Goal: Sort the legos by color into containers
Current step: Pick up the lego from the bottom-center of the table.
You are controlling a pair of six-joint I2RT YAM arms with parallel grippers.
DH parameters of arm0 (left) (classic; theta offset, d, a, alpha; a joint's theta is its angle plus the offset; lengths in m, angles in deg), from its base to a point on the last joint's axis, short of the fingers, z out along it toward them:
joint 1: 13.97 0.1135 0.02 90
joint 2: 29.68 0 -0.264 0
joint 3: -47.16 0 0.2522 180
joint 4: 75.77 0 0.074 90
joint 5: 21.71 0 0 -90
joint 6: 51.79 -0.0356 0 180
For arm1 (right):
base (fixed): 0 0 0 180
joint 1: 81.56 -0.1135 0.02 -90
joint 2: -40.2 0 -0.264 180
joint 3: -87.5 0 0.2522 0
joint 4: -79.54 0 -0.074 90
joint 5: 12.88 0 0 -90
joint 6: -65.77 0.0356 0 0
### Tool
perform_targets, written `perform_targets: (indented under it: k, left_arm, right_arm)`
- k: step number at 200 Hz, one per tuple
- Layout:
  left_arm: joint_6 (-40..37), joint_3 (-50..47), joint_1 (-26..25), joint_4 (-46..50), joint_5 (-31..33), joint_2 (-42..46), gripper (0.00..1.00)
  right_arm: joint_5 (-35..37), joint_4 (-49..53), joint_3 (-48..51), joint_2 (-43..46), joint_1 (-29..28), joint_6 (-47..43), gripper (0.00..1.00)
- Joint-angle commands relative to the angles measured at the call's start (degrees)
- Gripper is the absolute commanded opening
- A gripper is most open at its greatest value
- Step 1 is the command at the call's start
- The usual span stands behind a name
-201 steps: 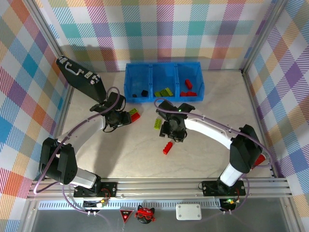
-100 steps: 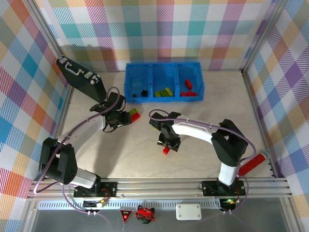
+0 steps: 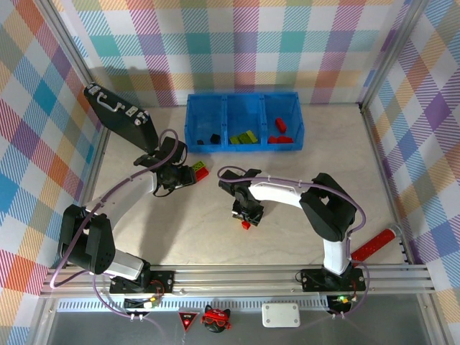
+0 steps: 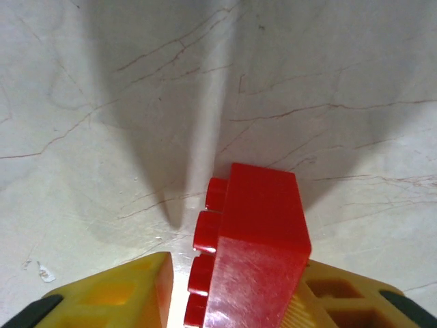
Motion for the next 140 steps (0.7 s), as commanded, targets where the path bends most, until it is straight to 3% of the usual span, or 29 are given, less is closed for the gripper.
perform_targets:
  k: [1,55,140]
  left_arm:
    - [-0.77,-0.1,0.25,0.82,-0.39,1.72,0.47]
    - [-0.75,-0.19,0.26,0.74,-0.31,1.81,0.47]
    - [-0.83,0.03,0.25,0.89,-0.39,1.84,0.47]
  right_arm:
    - [-0.34,0.03,0.11,-0.7,-0.07,-0.44,0.38]
    - [-0.25,0.58,-0.41,-0.13,-0.07,-1.35,0.26]
    - [1.85,3.72,-2.53,1.76,-0.07,-5.04,0.25]
